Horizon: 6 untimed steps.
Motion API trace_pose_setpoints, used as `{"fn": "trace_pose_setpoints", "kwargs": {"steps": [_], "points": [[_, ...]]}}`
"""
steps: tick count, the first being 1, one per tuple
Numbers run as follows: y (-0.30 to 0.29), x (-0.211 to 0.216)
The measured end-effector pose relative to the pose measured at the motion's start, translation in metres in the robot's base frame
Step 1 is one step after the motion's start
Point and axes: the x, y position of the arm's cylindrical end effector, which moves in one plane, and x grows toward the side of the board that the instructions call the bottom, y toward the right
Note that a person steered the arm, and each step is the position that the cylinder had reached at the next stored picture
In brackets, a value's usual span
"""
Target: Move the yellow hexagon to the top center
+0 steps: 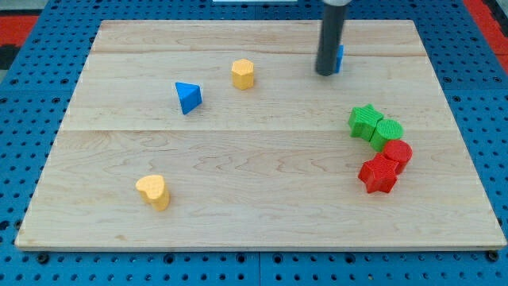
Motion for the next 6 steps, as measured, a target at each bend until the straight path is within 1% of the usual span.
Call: {"fn": "trace_pose_setpoints", "kwargs": {"steps": [1, 2, 3, 4, 5, 6], "points": [[0.025, -0.029], [0.024, -0.014], [-0.030, 0.031], [-0.084, 0.063], [-0.133, 0.066], [-0.161, 0.046]]}}
